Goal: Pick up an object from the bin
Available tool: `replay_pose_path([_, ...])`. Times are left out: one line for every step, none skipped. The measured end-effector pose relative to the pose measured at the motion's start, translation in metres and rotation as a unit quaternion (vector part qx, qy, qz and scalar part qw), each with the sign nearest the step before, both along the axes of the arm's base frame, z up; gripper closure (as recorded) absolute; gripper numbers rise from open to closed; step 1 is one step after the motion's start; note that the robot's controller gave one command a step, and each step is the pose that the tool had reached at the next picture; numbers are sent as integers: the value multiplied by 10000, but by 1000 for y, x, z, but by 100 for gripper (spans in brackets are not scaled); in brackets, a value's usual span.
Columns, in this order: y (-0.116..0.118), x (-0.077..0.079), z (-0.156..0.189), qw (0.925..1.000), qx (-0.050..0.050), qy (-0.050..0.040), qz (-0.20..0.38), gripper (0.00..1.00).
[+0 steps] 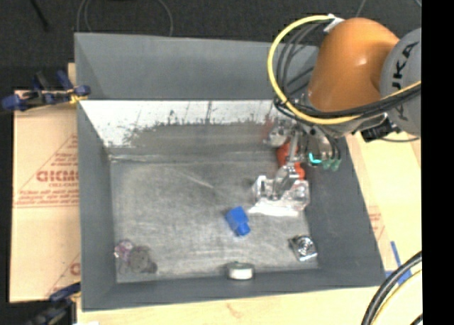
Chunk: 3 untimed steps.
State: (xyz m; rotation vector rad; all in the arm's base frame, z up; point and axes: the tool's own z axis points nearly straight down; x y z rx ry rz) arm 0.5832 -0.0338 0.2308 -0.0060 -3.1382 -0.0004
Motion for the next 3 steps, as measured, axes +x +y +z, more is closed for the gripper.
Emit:
replay_pose_path([0, 1, 5, 10000, -6, -40, 4, 100])
replay_pose_path([-1, 1, 5, 10000, -9, -40, 6, 0])
replay_pose_path([-39, -13, -120, 9995, 1, -55, 321, 0])
